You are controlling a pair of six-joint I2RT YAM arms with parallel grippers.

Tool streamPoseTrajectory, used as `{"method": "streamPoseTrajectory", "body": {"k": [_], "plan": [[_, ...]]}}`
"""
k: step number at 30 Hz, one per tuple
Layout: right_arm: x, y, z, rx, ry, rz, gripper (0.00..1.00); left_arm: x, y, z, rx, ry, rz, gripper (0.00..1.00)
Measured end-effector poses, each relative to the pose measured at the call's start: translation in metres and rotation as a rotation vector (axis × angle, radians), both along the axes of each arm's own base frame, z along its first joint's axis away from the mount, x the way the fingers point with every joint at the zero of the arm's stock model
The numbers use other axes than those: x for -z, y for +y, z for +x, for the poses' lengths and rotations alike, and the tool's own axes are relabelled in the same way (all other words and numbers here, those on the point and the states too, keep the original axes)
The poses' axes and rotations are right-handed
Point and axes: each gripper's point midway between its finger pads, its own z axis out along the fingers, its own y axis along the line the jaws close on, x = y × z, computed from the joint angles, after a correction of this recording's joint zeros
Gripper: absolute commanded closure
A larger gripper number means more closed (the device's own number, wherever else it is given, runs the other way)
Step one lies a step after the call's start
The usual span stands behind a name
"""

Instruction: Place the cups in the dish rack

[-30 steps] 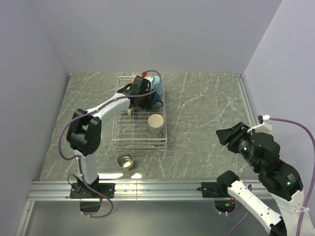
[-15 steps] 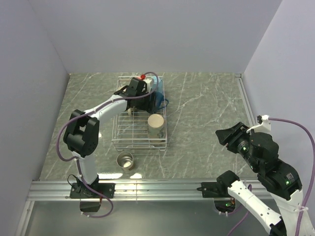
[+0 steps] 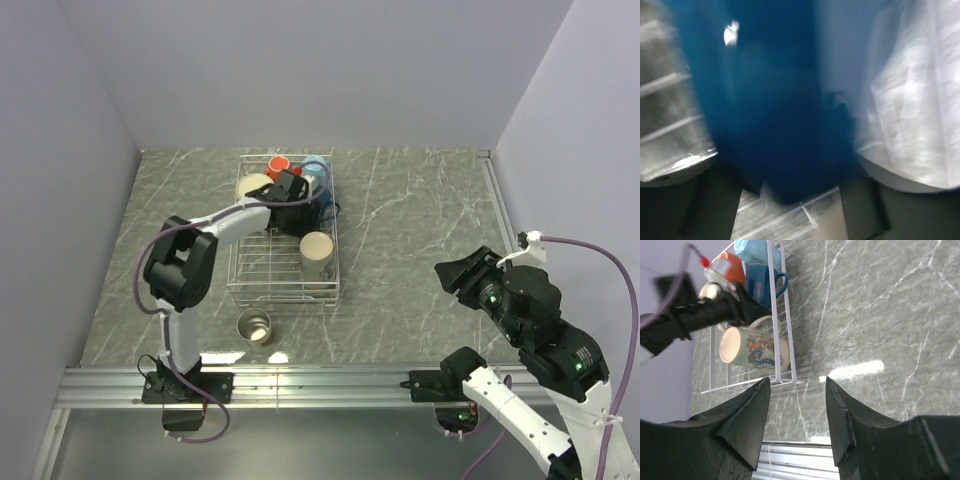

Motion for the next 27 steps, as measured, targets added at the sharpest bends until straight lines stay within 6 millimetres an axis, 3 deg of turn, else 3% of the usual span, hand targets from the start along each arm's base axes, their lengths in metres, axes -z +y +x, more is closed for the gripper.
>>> {"method": "streamPoseTrajectory", "body": {"k": [1, 2, 5, 7, 11, 14, 21, 27], "plan": [[0.000, 0.001, 0.001, -0.002, 0.001, 0.000, 0.45, 0.011, 0.002, -0.007, 0.003, 0.035, 0.025, 0.40], [0.000, 0.001, 0.002, -0.003, 0.002, 0.000, 0.45, 0.019, 0.002, -0.006, 0.001, 0.034, 0.055, 0.57], [0.000, 0.004, 0.004, -0.009, 0.007, -0.004, 0.45, 0.016, 0.004, -0.004, -0.005, 0.032, 0.080, 0.61], [0.000, 0.005, 0.006, -0.012, 0.008, -0.006, 0.45, 0.018, 0.004, -0.004, -0.006, 0.032, 0.082, 0.57], [0.000, 0.007, 0.008, -0.021, 0.008, -0.009, 0.45, 0.016, 0.004, -0.004, -0.008, 0.028, 0.082, 0.30], [0.003, 0.009, 0.011, -0.025, 0.008, -0.011, 0.45, 0.014, 0.003, -0.005, -0.009, 0.026, 0.081, 0.17], [0.013, 0.013, 0.013, -0.037, 0.022, -0.020, 0.45, 0.002, 0.022, -0.011, -0.051, 0.011, 0.165, 0.11], [0.015, 0.015, 0.014, -0.044, 0.022, -0.017, 0.45, -0.037, 0.030, -0.010, -0.072, -0.065, 0.160, 0.09]]}}
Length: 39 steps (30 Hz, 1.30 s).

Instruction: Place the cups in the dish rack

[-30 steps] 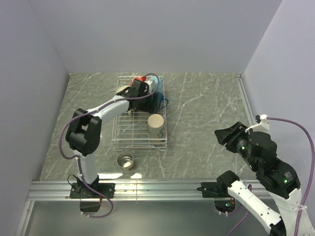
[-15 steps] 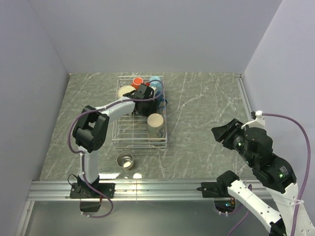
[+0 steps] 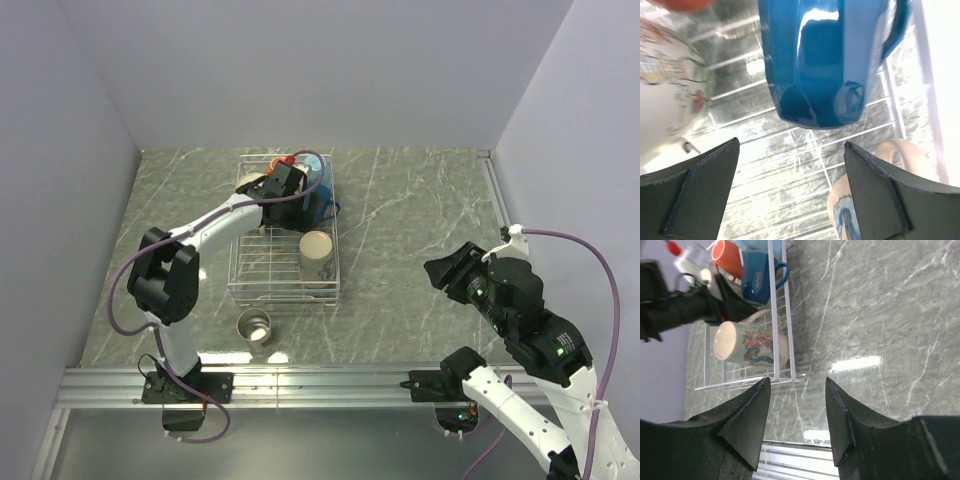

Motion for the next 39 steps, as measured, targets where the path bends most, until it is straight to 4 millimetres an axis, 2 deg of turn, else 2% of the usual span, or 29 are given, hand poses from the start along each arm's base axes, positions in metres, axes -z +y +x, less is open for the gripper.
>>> {"method": "streamPoseTrajectory", "body": {"k": [3, 7, 19, 21, 25, 27, 30, 31, 37, 39], "plan": [[0.003, 0.000, 0.000, -0.003, 0.007, -0.003, 0.45, -0.013, -0.001, 0.004, 0.008, -0.033, -0.010, 0.08], [0.003, 0.000, 0.000, -0.004, 0.006, -0.007, 0.45, -0.016, -0.006, 0.012, 0.017, -0.051, -0.014, 0.07], [0.006, -0.003, -0.004, -0.001, 0.015, -0.017, 0.45, 0.014, -0.025, 0.038, 0.027, -0.025, -0.004, 0.05], [0.006, -0.003, -0.004, 0.000, 0.016, -0.018, 0.45, 0.018, -0.026, 0.039, 0.028, -0.021, -0.001, 0.08], [0.007, -0.005, -0.005, 0.003, 0.016, -0.020, 0.45, 0.020, -0.030, 0.043, 0.038, -0.016, -0.001, 0.24], [0.006, -0.006, -0.005, 0.007, 0.014, -0.021, 0.45, 0.021, -0.030, 0.042, 0.044, -0.014, 0.000, 0.40], [0.006, -0.006, -0.005, 0.010, 0.012, -0.021, 0.45, 0.021, -0.030, 0.042, 0.052, -0.014, 0.001, 0.53], [0.006, -0.006, -0.005, 0.010, 0.012, -0.021, 0.45, 0.021, -0.030, 0.042, 0.052, -0.014, 0.001, 0.61], [0.002, -0.004, -0.003, 0.008, -0.004, -0.012, 0.45, 0.018, -0.027, 0.039, 0.055, 0.003, 0.012, 0.86], [0.000, -0.003, -0.001, 0.007, -0.014, -0.007, 0.45, 0.015, -0.025, 0.035, 0.057, 0.024, 0.022, 0.90]]}}
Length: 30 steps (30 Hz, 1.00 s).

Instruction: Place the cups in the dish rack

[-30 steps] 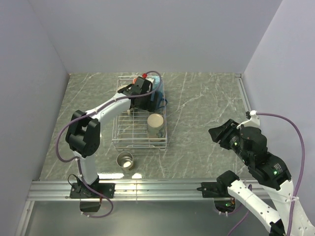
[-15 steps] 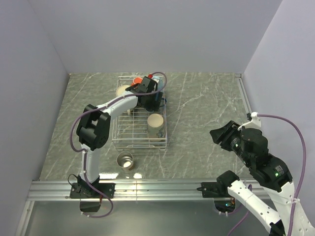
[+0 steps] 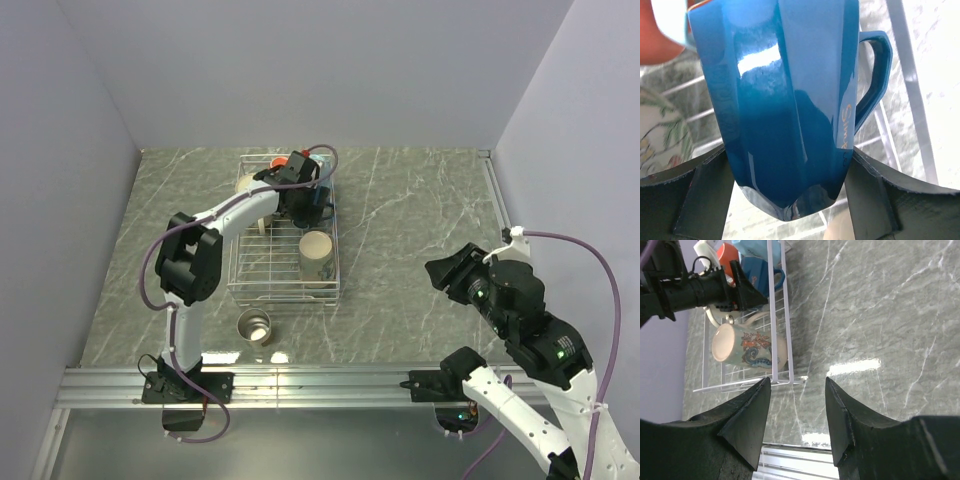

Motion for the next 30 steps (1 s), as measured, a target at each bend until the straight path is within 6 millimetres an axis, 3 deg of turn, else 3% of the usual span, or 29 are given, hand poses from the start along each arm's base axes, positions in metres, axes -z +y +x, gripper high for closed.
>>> {"method": "streamPoseTrajectory", "body": {"k": [6, 10, 16, 25, 30], "plan": [[0.010, 0.007, 0.006, -0.018, 0.005, 0.005, 0.46, -0.021, 0.012, -0.011, -0.005, 0.065, 0.039, 0.99], [0.021, 0.013, 0.008, -0.043, 0.024, 0.003, 0.46, -0.031, 0.021, -0.020, -0.013, 0.091, 0.048, 1.00], [0.021, 0.022, 0.013, -0.089, 0.023, -0.015, 0.46, -0.042, 0.033, -0.041, -0.039, 0.147, 0.043, 1.00], [0.025, 0.034, 0.019, -0.156, 0.035, -0.046, 0.46, -0.046, 0.013, -0.073, -0.057, 0.310, -0.094, 1.00], [0.019, 0.037, 0.017, -0.176, 0.013, -0.033, 0.46, -0.064, 0.001, -0.085, -0.107, 0.395, -0.170, 1.00]]}}
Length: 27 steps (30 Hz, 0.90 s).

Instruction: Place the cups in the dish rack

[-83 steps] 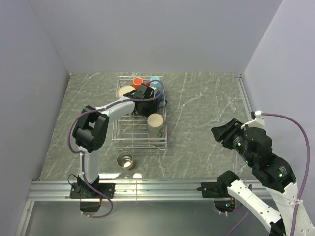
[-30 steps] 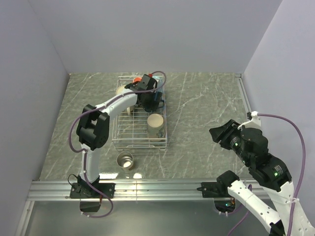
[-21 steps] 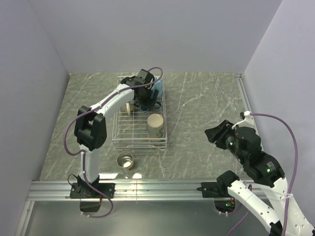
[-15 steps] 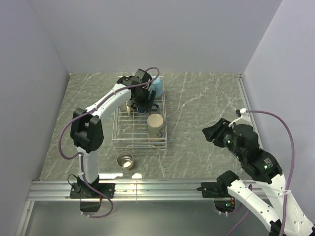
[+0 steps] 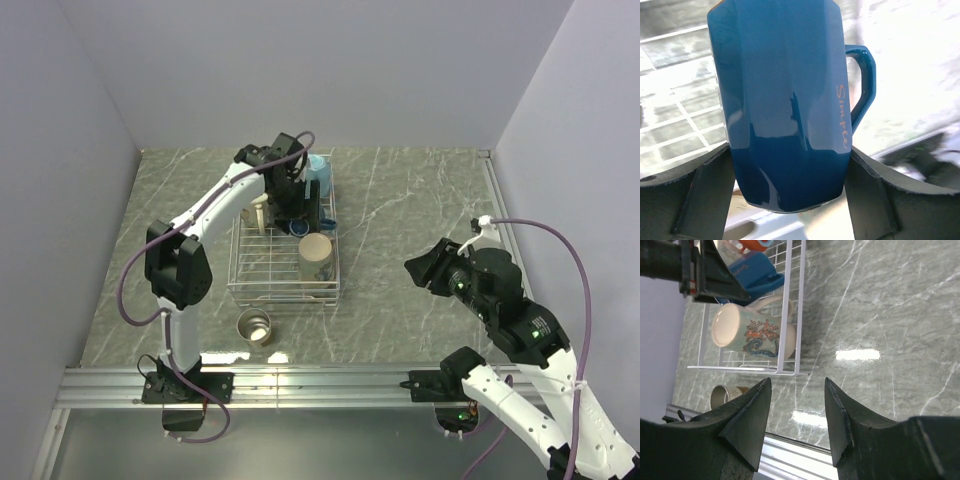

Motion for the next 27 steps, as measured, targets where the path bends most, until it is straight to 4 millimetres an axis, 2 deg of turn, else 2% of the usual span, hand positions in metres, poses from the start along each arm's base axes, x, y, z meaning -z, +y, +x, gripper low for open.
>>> {"method": "streamPoseTrajectory", "body": {"k": [4, 6, 10, 14, 17, 23, 27], "plan": [[-0.002, -0.001, -0.004, -0.007, -0.019, 0.014, 0.46, -0.035, -0.018, 0.013, -0.064, 0.001, -0.090, 1.00], [0.000, -0.001, -0.007, -0.013, -0.022, 0.019, 0.46, -0.046, -0.022, 0.017, -0.090, -0.001, -0.129, 1.00], [0.008, -0.001, -0.011, -0.026, -0.012, 0.021, 0.46, -0.049, -0.027, 0.013, -0.143, 0.086, -0.210, 1.00], [0.012, 0.001, -0.016, -0.042, -0.010, 0.030, 0.46, -0.030, -0.018, 0.006, -0.241, 0.239, -0.249, 1.00], [0.015, 0.000, -0.019, -0.048, -0.013, 0.037, 0.46, -0.026, -0.009, 0.007, -0.328, 0.318, -0.298, 1.00], [0.030, 0.002, -0.023, -0.063, 0.009, 0.036, 0.46, -0.045, 0.019, -0.001, -0.498, 0.404, -0.435, 1.00], [0.034, 0.004, -0.023, -0.073, 0.016, 0.038, 0.47, -0.060, 0.022, -0.007, -0.528, 0.426, -0.479, 1.00]]}}
